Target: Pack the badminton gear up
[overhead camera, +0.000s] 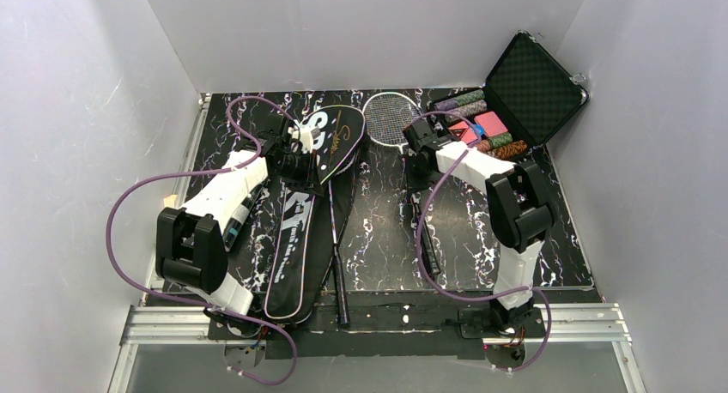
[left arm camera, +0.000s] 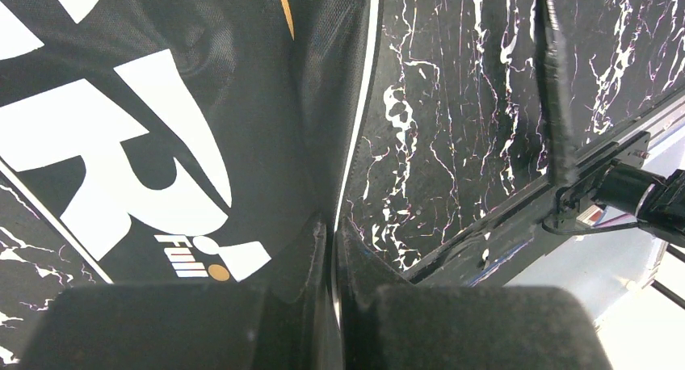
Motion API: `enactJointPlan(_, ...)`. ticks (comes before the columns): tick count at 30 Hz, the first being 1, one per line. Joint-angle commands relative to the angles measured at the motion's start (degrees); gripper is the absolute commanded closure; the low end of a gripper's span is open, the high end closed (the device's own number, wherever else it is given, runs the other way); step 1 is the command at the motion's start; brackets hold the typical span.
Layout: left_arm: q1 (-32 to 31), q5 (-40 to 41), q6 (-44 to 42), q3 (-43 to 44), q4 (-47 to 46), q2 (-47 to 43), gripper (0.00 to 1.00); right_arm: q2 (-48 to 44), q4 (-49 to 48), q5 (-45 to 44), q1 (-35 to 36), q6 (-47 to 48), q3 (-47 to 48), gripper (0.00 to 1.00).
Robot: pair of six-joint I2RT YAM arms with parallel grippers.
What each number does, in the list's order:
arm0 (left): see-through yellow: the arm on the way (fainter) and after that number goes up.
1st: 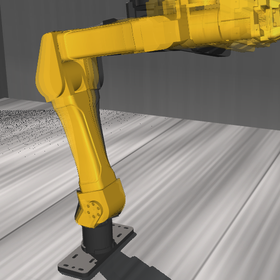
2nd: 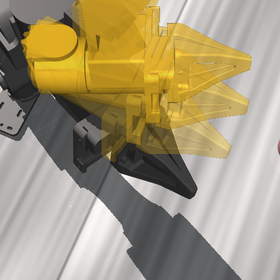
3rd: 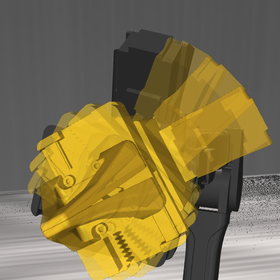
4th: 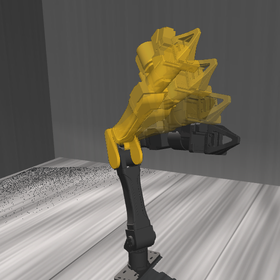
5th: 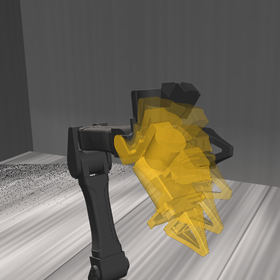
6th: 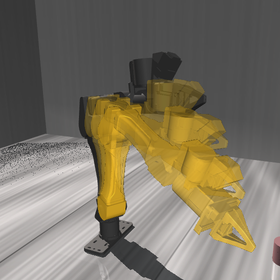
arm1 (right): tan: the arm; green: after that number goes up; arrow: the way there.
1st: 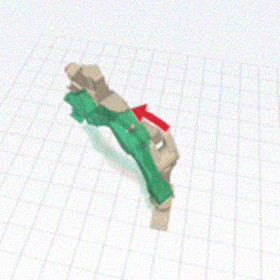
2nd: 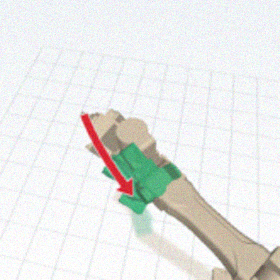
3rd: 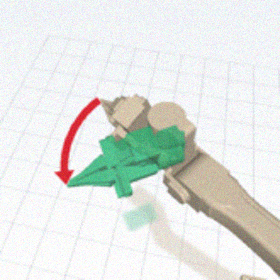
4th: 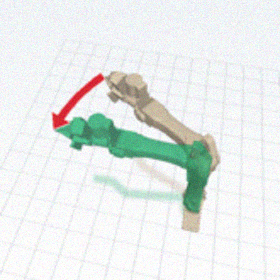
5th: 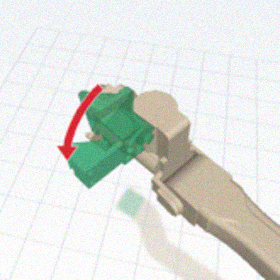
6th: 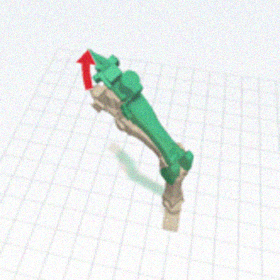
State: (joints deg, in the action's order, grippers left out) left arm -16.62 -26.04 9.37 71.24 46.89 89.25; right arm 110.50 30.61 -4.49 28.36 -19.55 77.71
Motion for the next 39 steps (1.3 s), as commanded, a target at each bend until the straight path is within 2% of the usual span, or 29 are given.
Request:
enactJointPlan(1, -0.01, -0.85, 0.05, 1.91, 0.05, -3.20, 1.00, -8.88, 1.29, -3.61, 1.89, -0.18, 0.54, 0.99)
enactJointPlan(8, -0.03, -0.53, 0.26, 1.36, -0.15, -3.41, 1.00, -21.11, 5.53, -6.41, 5.22, -1.89, -2.46, 0.99)
enactJointPlan(22, -0.03, -0.59, 0.37, 1.88, 0.06, -2.64, 1.00, -46.19, 24.56, -12.06, 16.39, -11.49, -10.69, 0.99)
enactJointPlan(28, 0.01, -0.10, 0.26, 1.70, -0.14, -2.34, 1.00, -55.32, 30.48, -8.63, 19.61, -13.92, -8.54, 0.99)
enactJointPlan(33, -0.05, 0.08, 0.39, 2.10, -0.17, -1.83, 1.00, -57.05, 31.22, -4.09, 26.20, -15.57, -9.55, 0.99)
enactJointPlan(39, 0.01, 0.32, 0.48, 2.48, -0.16, -1.65, 1.00, -53.83, 31.66, -7.54, 37.25, -20.38, -9.70, 0.99)
